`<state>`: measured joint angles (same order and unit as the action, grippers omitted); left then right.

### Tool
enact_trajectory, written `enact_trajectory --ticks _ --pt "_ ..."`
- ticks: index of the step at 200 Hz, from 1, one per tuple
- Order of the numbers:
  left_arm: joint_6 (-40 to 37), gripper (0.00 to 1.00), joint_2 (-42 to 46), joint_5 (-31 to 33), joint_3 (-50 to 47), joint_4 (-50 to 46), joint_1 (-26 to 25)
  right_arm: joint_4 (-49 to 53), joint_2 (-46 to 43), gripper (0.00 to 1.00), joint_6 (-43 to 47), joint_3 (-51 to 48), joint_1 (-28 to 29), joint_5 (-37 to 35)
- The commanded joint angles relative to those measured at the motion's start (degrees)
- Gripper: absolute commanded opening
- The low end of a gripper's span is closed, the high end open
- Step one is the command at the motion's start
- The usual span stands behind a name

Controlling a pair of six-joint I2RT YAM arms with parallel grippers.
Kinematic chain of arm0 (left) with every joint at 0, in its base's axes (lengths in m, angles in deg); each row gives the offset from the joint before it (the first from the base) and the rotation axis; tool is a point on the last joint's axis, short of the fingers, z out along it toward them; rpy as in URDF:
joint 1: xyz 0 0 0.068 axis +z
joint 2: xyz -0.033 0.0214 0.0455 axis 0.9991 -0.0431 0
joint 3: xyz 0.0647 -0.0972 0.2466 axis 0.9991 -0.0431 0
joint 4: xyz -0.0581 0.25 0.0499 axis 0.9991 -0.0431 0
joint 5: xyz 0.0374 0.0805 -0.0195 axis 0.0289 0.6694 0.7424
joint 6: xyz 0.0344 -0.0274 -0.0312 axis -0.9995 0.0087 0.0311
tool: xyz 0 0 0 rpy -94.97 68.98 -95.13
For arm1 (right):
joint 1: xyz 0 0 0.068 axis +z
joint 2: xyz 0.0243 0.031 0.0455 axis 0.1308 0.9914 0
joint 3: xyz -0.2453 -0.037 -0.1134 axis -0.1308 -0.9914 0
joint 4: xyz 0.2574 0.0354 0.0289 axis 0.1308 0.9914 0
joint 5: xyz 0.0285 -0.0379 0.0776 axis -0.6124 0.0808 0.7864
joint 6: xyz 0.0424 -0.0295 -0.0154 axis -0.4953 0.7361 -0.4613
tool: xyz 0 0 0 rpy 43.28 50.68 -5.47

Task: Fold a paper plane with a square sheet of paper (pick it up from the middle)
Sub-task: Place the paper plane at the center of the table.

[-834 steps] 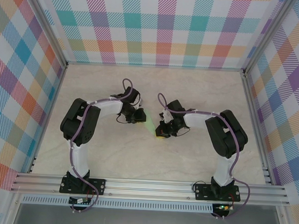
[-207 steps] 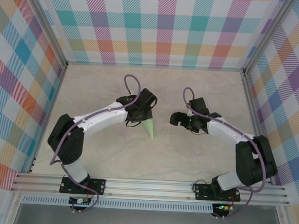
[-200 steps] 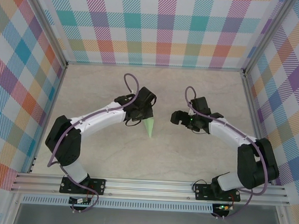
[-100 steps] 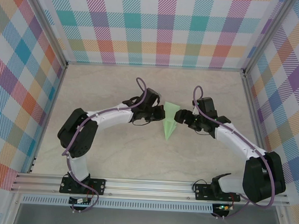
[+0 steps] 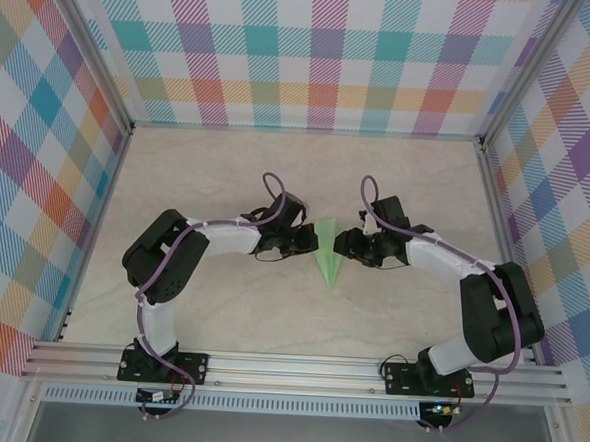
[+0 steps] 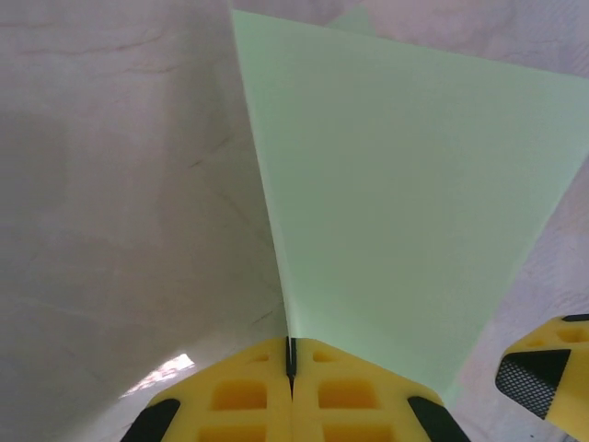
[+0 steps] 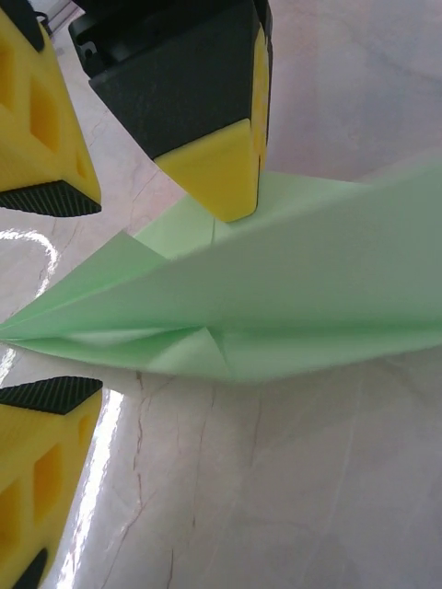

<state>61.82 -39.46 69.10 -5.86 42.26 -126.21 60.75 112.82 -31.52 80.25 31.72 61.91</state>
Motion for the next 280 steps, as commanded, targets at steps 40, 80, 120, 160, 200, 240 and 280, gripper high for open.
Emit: enact_trajectory --ticks 40,80,120,160,200,240,280 --pt "0.94 0.0 1.32 -0.86 -3.46 3.25 1.15 2.65 6.23 0.5 4.74 6.88 3.8 1.32" --pt "1.11 0.0 1.04 -0.92 -3.12 3.25 1.17 3.74 5.49 0.48 4.39 6.66 4.66 -1.33" --pt "1.46 0.0 1.48 -0.57 -3.38 3.3 1.15 5.47 6.13 0.5 3.82 6.22 6.25 -2.22" --pt "1.72 0.0 1.76 -1.11 -3.53 3.89 1.15 6.53 5.68 0.52 2.77 5.43 8.27 -3.24" --pt "1.89 0.0 1.74 -1.27 -3.56 4.05 1.16 6.63 5.42 0.51 1.11 4.68 9.47 -4.2" --pt "2.05 0.0 1.85 -1.8 -3.73 4.4 1.15 8.22 7.56 0.49 0.47 6.34 11.14 -9.93" --pt "2.51 0.0 1.84 -2.31 -3.74 4.41 1.16 8.38 10.02 0.49 0.87 7.91 12.14 -11.06"
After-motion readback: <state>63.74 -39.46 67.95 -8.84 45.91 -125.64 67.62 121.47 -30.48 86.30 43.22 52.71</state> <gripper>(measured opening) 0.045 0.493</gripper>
